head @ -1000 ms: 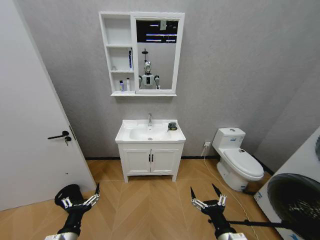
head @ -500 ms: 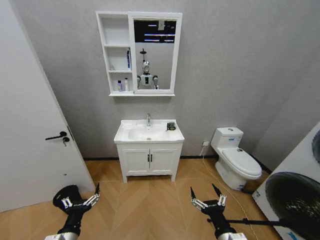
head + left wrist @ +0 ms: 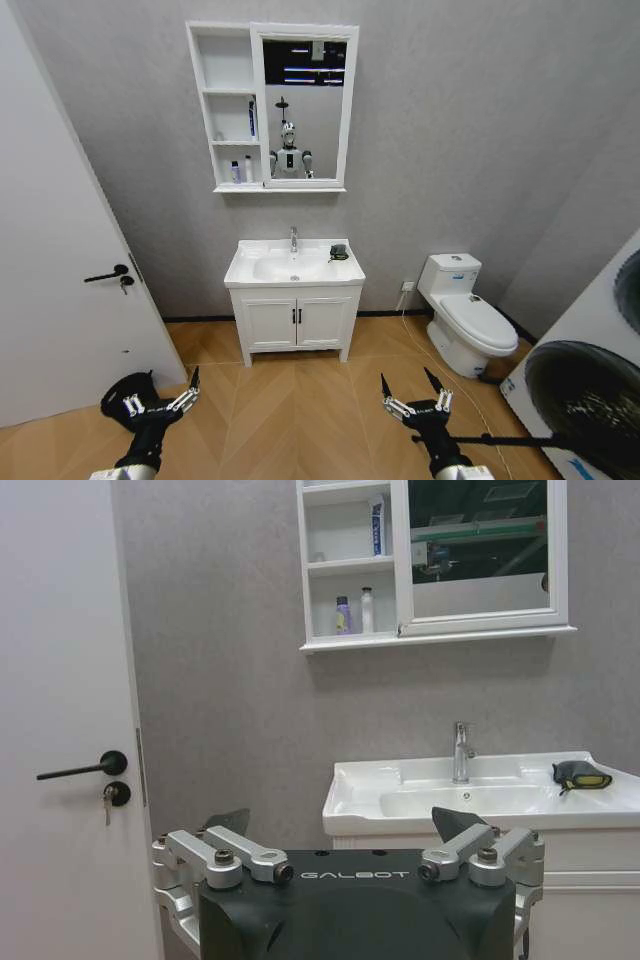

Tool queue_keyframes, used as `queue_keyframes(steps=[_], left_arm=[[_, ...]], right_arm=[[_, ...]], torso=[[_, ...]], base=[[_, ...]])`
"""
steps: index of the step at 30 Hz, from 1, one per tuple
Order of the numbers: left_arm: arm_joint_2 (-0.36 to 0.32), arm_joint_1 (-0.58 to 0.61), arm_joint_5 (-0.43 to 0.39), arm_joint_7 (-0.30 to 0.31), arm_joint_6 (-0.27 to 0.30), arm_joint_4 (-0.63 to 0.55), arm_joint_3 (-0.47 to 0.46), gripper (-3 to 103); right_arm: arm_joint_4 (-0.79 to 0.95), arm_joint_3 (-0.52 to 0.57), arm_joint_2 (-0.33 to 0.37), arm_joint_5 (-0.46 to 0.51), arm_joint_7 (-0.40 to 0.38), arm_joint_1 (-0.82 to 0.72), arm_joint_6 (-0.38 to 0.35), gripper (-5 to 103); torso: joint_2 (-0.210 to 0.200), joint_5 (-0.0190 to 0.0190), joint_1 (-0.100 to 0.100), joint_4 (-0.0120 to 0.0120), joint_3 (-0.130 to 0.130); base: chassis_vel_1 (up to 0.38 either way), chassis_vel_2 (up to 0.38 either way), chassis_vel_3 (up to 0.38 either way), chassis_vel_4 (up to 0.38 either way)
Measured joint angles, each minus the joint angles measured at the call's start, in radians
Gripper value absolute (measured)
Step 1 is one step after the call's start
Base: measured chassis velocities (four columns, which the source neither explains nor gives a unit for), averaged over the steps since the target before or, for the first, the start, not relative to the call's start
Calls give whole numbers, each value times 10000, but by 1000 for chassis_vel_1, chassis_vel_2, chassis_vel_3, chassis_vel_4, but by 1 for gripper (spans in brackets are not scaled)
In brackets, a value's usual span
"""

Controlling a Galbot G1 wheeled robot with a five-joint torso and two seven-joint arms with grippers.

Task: Move facial cleanser and shampoo from washbasin to cabinet, then wipe washbasin with towel.

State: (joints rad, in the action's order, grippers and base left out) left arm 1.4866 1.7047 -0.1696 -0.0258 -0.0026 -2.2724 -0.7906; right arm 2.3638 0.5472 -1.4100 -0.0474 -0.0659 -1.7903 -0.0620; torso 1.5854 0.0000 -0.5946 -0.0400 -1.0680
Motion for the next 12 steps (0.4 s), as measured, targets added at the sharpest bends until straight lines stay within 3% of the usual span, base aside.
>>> queue_keyframes(steps=[12], left_arm=[[0,0,0,0,0,0,0,100]], right_arm=[[0,0,0,0,0,0,0,100]], torso=[[0,0,0,0,0]], base=[[0,0,0,0]])
